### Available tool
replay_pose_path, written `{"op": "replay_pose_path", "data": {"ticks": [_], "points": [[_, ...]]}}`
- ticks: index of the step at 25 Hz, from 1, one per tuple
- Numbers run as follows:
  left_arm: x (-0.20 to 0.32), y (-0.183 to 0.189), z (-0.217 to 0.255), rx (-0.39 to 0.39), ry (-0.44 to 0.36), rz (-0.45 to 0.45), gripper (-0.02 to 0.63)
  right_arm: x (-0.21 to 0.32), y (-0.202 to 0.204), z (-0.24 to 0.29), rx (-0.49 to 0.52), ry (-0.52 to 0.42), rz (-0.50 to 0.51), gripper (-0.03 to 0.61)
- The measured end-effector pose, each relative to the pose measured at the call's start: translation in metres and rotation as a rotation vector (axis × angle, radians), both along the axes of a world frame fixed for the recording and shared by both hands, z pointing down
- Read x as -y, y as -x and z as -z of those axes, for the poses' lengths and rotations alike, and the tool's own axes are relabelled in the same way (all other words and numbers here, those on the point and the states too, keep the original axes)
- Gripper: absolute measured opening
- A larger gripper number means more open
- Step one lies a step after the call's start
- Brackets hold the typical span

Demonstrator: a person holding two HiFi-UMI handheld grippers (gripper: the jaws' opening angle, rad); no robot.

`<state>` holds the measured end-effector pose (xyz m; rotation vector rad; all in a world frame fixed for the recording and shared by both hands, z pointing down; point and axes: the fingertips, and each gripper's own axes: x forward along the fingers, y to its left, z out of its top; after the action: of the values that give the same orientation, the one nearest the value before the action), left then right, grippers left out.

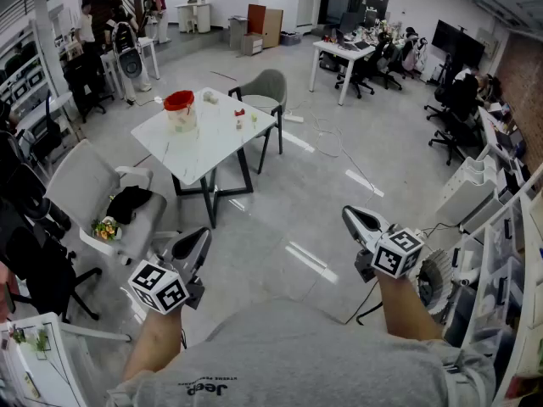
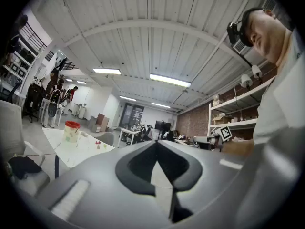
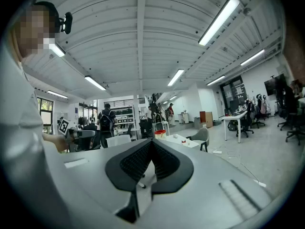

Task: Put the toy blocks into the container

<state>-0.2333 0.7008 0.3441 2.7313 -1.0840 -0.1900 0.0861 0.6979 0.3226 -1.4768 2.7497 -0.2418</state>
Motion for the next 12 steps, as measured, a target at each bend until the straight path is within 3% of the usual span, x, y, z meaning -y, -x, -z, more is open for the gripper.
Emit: {"op": "replay_pose_path", "data": {"ticks": [12], "points": [[-0.0034, -0.002, -0.0019, -0.001, 0.003, 0.0, 0.058, 0.0003, -0.0025, -0.0018, -0.023, -0.004, -0.013, 0.002]]}}
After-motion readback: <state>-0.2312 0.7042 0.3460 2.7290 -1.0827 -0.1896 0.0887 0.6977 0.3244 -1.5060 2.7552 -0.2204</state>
